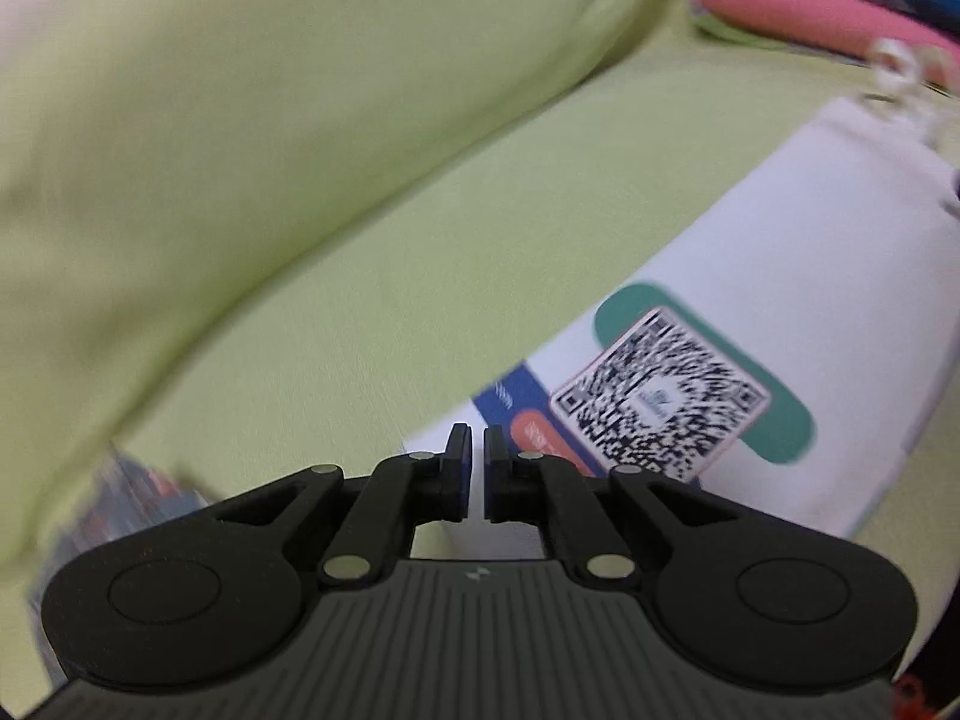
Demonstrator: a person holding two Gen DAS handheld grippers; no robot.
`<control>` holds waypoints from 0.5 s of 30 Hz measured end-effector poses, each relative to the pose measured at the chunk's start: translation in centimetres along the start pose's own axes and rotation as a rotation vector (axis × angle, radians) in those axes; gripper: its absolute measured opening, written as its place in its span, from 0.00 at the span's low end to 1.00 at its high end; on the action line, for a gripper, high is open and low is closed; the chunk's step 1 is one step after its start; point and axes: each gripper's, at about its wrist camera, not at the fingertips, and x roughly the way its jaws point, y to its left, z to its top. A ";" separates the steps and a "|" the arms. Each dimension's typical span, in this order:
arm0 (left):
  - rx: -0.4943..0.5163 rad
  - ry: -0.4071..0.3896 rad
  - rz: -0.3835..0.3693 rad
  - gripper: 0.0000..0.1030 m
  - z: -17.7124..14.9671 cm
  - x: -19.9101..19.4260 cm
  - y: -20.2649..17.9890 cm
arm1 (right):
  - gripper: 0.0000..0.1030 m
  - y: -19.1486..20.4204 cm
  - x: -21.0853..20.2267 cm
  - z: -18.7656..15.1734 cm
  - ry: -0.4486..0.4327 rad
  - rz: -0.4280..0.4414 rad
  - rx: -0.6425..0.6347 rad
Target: Fold shopping bag
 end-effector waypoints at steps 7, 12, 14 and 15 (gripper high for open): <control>0.396 -0.052 -0.180 0.17 -3.3 -4.1 -4.1 | 0.33 -6.0 -2.1 -3.4 0.088 0.163 0.516; 0.579 -0.039 -0.171 0.12 -4.9 -4.4 -5.8 | 0.41 -7.4 0.1 -5.2 0.107 0.237 0.772; 0.578 -0.048 -0.195 0.14 -4.8 -5.0 -5.6 | 0.41 -7.3 0.9 -5.4 0.111 0.238 0.815; 0.576 -0.055 -0.206 0.16 -4.7 -5.4 -5.5 | 0.42 -7.1 1.1 -5.4 0.110 0.235 0.825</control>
